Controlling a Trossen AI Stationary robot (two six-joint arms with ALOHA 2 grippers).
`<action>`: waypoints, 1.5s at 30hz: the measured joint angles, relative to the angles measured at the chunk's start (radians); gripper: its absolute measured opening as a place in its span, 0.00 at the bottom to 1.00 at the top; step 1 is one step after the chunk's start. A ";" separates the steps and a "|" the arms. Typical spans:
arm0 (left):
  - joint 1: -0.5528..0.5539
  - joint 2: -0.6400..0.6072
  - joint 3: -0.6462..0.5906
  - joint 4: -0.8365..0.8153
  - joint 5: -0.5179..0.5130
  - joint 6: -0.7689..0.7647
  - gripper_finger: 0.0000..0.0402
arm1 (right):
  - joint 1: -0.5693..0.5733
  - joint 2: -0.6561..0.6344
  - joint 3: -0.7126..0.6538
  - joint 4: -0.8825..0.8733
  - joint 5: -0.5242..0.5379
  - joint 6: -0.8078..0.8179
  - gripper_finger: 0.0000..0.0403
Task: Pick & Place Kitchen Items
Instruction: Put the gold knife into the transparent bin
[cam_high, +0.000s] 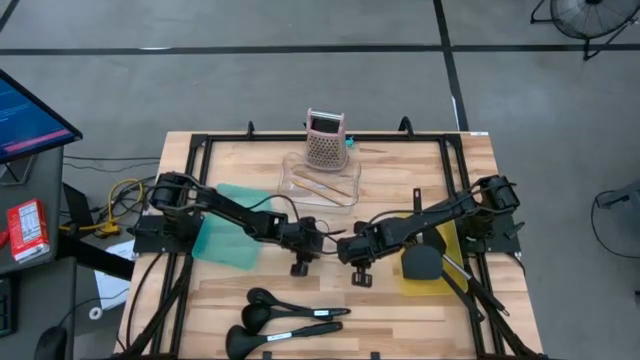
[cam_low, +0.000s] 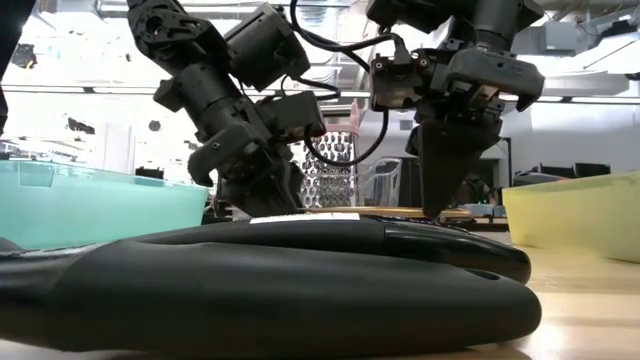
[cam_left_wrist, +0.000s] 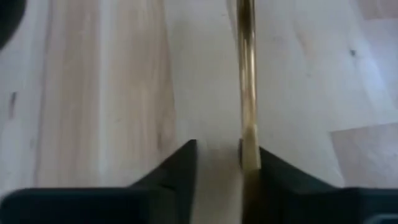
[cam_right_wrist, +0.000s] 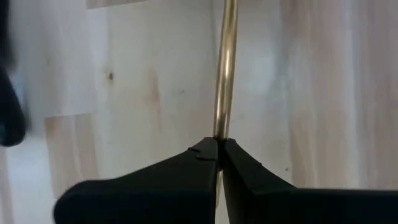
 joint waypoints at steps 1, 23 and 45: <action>0.003 0.000 0.000 0.000 -0.006 -0.001 0.22 | 0.000 0.000 0.000 0.000 0.001 0.001 0.00; -0.013 0.001 0.000 -0.003 -0.008 -0.076 0.01 | 0.013 -0.050 0.096 -0.143 -0.020 0.032 0.24; 0.013 -0.191 -0.004 -0.017 -0.089 -0.093 0.00 | 0.312 -0.351 0.114 -0.226 0.364 0.349 0.39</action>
